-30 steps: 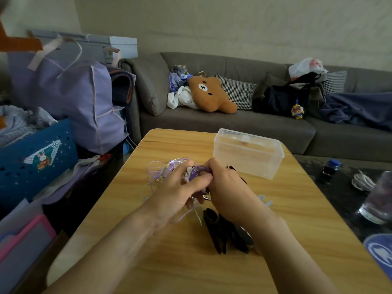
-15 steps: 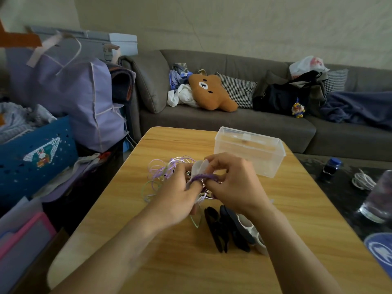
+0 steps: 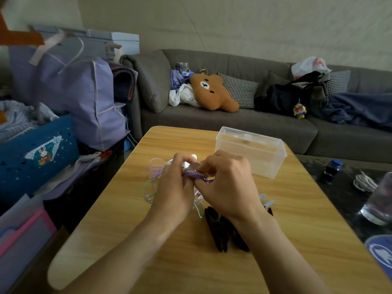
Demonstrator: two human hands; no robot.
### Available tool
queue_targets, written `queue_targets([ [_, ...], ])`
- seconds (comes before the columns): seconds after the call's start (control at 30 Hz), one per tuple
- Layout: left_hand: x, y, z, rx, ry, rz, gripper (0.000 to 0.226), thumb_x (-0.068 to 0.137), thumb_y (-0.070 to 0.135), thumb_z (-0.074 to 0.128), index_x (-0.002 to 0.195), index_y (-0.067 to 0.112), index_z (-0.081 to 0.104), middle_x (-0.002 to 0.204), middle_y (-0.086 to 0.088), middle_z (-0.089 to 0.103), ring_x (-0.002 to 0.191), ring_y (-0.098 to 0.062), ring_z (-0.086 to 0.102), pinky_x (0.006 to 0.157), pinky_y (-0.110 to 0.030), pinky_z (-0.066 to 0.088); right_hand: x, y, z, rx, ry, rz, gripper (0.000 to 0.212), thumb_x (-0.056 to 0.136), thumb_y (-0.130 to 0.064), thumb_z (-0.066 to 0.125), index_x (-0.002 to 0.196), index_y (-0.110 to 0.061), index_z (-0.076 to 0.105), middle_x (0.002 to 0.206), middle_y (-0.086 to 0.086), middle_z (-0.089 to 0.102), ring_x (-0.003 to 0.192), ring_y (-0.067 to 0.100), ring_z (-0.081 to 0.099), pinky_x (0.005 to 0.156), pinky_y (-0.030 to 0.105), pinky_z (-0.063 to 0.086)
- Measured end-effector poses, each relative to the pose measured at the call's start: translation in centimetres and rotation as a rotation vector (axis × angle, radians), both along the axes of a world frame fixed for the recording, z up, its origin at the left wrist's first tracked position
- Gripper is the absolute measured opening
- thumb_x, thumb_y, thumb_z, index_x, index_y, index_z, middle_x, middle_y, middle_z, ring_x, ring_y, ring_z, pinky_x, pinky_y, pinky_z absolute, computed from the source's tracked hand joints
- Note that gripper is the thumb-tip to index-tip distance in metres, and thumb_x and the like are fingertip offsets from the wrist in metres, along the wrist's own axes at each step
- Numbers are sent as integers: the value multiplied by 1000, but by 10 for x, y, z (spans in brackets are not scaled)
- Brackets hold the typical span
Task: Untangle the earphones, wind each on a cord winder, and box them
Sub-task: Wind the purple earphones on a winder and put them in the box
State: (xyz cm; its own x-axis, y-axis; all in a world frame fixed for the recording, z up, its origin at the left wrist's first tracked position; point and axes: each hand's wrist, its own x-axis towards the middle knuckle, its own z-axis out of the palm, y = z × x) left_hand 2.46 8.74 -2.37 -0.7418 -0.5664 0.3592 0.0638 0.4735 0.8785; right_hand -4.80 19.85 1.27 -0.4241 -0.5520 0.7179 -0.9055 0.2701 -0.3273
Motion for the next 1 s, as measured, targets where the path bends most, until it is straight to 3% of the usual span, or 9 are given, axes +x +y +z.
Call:
queue_targets([
  [0.17, 0, 2, -2, 11, -19, 36, 40, 81, 11, 46, 94, 49, 45, 108, -8, 62, 97, -26, 62, 81, -47, 52, -1, 2, 1, 37, -54, 73, 8, 63, -15, 77, 68, -14, 72, 62, -2, 67, 54, 18, 60, 51, 34, 51],
  [0.37, -1, -1, -6, -33, -42, -3, 37, 94, 3, 53, 94, 40, 47, 107, -12, 58, 82, -24, 63, 73, -40, 51, -13, 12, 6, 145, -143, 143, 6, 72, -18, 74, 77, -18, 75, 66, -3, 70, 60, 14, 65, 57, 36, 55],
  [0.47, 0, -3, -5, -32, -34, -56, 30, 98, 5, 52, 94, 35, 49, 101, -5, 61, 79, -16, 64, 74, -36, 53, -18, 17, 10, 176, -219, 148, 7, 78, -20, 84, 81, -18, 78, 69, -6, 72, 64, 7, 65, 53, 15, 47],
  [0.53, 1, -5, -3, -28, -42, -108, 26, 98, 6, 53, 95, 32, 52, 93, 0, 64, 73, -12, 65, 73, -35, 53, -21, 21, 12, 170, -302, 146, 9, 79, -23, 85, 83, -18, 79, 70, -8, 73, 65, 4, 65, 54, 12, 45],
  [0.63, 5, -6, 3, -23, -99, -217, 11, 100, 10, 55, 103, 21, 56, 79, 2, 66, 66, -6, 64, 63, -24, 53, -23, 26, 11, 122, -439, 136, 12, 74, -24, 88, 82, -20, 79, 71, -9, 74, 64, 4, 67, 57, 18, 50],
  [0.7, 7, -6, 8, -33, -114, -244, 10, 100, 13, 55, 108, 18, 57, 82, 4, 67, 65, -3, 66, 61, -17, 50, -25, 27, 10, 93, -524, 138, 16, 71, -25, 89, 82, -21, 79, 74, -8, 74, 67, 7, 68, 62, 28, 57],
  [0.8, 9, -7, 11, -75, -128, -259, 13, 102, 22, 53, 114, 21, 57, 90, 7, 70, 71, -8, 69, 62, -20, 52, -26, 28, 10, 62, -575, 161, 17, 71, -24, 89, 85, -24, 78, 77, -5, 75, 71, 17, 71, 68, 43, 59],
  [1.0, 10, -9, 10, -149, -179, -178, 12, 104, 29, 46, 104, 22, 55, 76, 1, 67, 61, -10, 67, 61, -27, 52, -23, 22, 8, 32, -691, 247, 19, 84, -9, 79, 96, -24, 76, 83, 0, 78, 75, 15, 75, 77, 37, 62],
])
